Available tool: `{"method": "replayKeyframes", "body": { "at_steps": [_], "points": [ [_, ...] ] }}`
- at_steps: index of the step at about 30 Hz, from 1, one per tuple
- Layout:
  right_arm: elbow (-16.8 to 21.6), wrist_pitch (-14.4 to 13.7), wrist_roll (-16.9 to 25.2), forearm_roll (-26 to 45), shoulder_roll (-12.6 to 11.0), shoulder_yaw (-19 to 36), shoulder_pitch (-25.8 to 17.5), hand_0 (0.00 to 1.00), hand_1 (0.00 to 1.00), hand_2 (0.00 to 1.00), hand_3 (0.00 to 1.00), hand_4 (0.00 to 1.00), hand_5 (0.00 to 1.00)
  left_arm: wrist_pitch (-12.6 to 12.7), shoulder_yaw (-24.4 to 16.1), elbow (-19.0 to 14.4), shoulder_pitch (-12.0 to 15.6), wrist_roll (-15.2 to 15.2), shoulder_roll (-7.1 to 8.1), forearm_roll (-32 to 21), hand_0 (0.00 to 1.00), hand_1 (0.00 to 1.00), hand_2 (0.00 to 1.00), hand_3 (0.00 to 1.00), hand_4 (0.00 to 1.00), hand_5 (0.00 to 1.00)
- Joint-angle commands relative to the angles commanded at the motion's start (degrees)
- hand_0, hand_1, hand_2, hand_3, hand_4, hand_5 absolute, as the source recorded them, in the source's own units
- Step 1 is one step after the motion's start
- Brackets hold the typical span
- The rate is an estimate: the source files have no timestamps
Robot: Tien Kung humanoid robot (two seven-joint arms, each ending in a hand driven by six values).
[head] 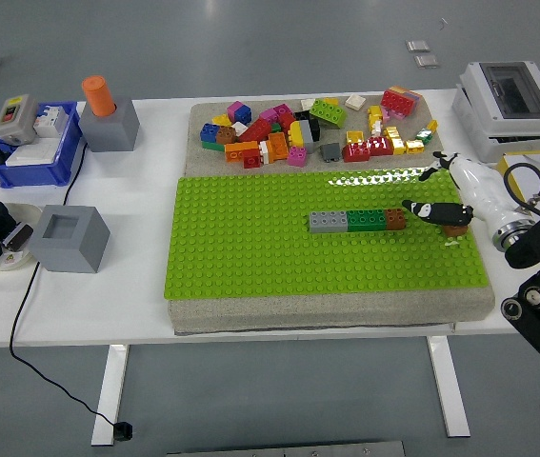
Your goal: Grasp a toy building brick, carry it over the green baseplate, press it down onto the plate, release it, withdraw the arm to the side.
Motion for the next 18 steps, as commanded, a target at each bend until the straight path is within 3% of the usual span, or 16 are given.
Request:
{"method": "replayKeyframes", "body": {
  "at_steps": [5, 6, 11, 12, 18],
  "points": [
    [-0.5, 2.5, -2.6, -5.7, -1.6, 3.7, -2.3, 0.753, 0.808, 0.861, 0.661, 0.699, 0.193, 0.0, -0.2, 0.0, 0.1, 0.0, 0.07, 0.3, 0.656, 0.641, 0.61, 0.619, 0.692, 0.247],
    [-0.5, 3.0, -3.1, -6.7, -1.7, 3.9, -2.5, 0.773, 0.822, 0.879, 0.677, 0.596, 0.097, 0.0, -0.3, 0.0, 0.1, 0.0, 0.09, 0.4, 0.656, 0.641, 0.611, 0.619, 0.692, 0.247],
    [-0.9, 5.5, -5.4, -10.2, -1.9, 3.2, -2.6, 0.773, 0.822, 0.879, 0.677, 0.596, 0.097, -0.1, -0.4, 0.0, -0.1, -0.1, 0.23, 0.7, 0.656, 0.641, 0.611, 0.619, 0.692, 0.247],
    [-1.1, 5.7, -5.7, -10.5, -1.9, 3.0, -2.5, 0.788, 0.847, 0.907, 0.714, 0.487, 0.015, -0.1, -0.4, 0.0, -0.1, -0.1, 0.25, 0.7, 0.656, 0.641, 0.611, 0.619, 0.691, 0.246],
    [-2.4, 6.6, -6.6, -12.5, -1.6, 1.1, -1.5, 0.791, 0.85, 0.912, 0.735, 0.455, 0.005, -0.1, -0.2, 0.0, -0.4, -0.1, 0.42, 0.8, 0.656, 0.641, 0.612, 0.62, 0.692, 0.246]
  ]
}}
